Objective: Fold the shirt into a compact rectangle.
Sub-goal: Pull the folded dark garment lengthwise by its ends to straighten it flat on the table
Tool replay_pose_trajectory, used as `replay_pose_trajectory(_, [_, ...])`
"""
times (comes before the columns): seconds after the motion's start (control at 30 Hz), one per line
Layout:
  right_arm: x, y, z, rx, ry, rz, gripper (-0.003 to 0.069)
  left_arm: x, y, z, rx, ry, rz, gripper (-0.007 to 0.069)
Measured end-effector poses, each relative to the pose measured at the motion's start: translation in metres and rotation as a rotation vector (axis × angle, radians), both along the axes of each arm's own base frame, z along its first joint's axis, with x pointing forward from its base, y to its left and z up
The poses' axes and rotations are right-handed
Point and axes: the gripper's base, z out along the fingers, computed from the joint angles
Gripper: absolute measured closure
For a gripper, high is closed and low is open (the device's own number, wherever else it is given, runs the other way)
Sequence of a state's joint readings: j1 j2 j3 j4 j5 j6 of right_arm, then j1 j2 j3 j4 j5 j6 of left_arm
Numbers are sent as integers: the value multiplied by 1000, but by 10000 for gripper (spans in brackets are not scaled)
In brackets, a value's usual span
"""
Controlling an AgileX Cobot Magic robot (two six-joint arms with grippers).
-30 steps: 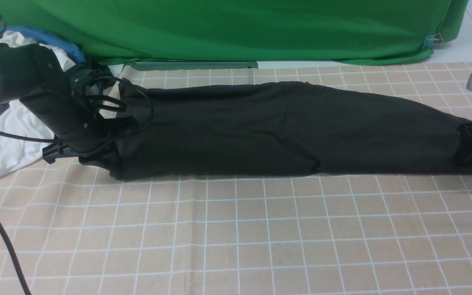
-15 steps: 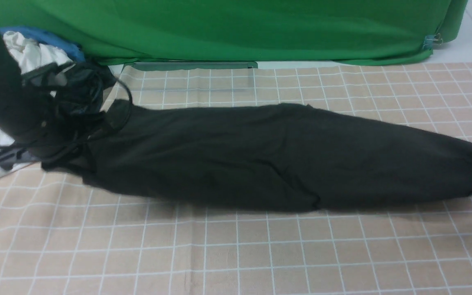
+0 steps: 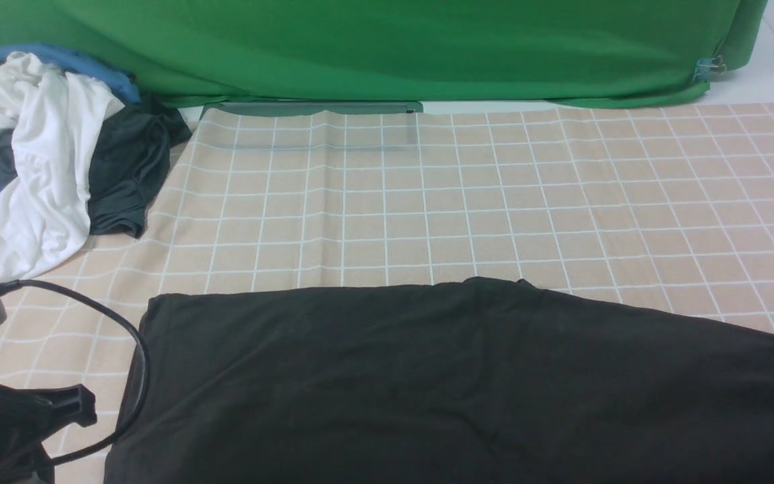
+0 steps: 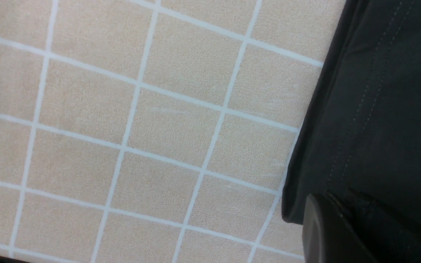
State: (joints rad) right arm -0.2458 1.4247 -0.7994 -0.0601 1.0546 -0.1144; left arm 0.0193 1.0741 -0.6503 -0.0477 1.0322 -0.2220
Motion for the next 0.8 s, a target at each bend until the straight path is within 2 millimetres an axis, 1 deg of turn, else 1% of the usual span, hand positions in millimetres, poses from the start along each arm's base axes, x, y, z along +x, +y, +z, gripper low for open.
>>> replay_pose_trajectory(0.03, [0, 0, 0, -1, 0, -10, 441, -1, 0, 0, 3, -1, -2, 562])
replay_pose_trajectory(0.07, [0, 0, 0, -4, 3, -20, 389, -1, 1, 0, 13, 1, -5, 533])
replay_pose_trajectory(0.1, [-1, 0, 0, -5, 6, -23, 359, -1, 1, 0, 16, -3, -6, 517])
replay_pose_trajectory(0.13, [-1, -1, 0, -8, 13, -36, 306, 0, 2, 0, 19, -9, -7, 489])
replay_pose_trajectory(0.17, [-2, -1, 0, -12, 24, -63, 237, 1, 2, 0, 23, -17, -8, 455])
replay_pose_trajectory(0.2, [-3, -1, 1, -14, 29, -83, 188, 1, 2, 0, 24, -23, -9, 427])
replay_pose_trajectory(0.23, [-2, -1, 3, -17, 29, -106, 117, 2, 2, 2, 23, -33, -8, 401])
replay_pose_trajectory(0.27, [1, -2, 6, -19, 17, -115, 75, 4, 1, 4, 13, -48, 0, 384])
replay_pose_trajectory(0.3, [0, -2, 6, -20, 16, -115, 65, 5, 1, 5, 9, -56, 3, 376])
replay_pose_trajectory(0.33, [7, -4, 12, -28, -32, -121, 11, 8, -1, 9, -13, -84, 14, 354])
replay_pose_trajectory(0.4, [15, -5, 16, -40, -102, -122, -17, 12, -3, 13, -47, -118, 28, 340])
replay_pose_trajectory(0.5, [23, -7, 15, -48, -156, -124, -28, 13, -6, 14, -76, -133, 39, 338])
replay_pose_trajectory(0.6, [36, -10, -4, -43, -149, -131, -31, 13, -7, 15, -88, -136, 33, 350])
replay_pose_trajectory(0.63, [36, -10, -6, -42, -148, -130, -31, 13, -7, 15, -88, -136, 33, 350])
replay_pose_trajectory(0.67, [41, -11, -16, -37, -129, -133, -31, 14, -7, 15, -86, -137, 27, 363])
replay_pose_trajectory(0.8, [50, -13, -43, -25, -72, -130, -32, 13, -7, 15, -84, -126, 17, 396])
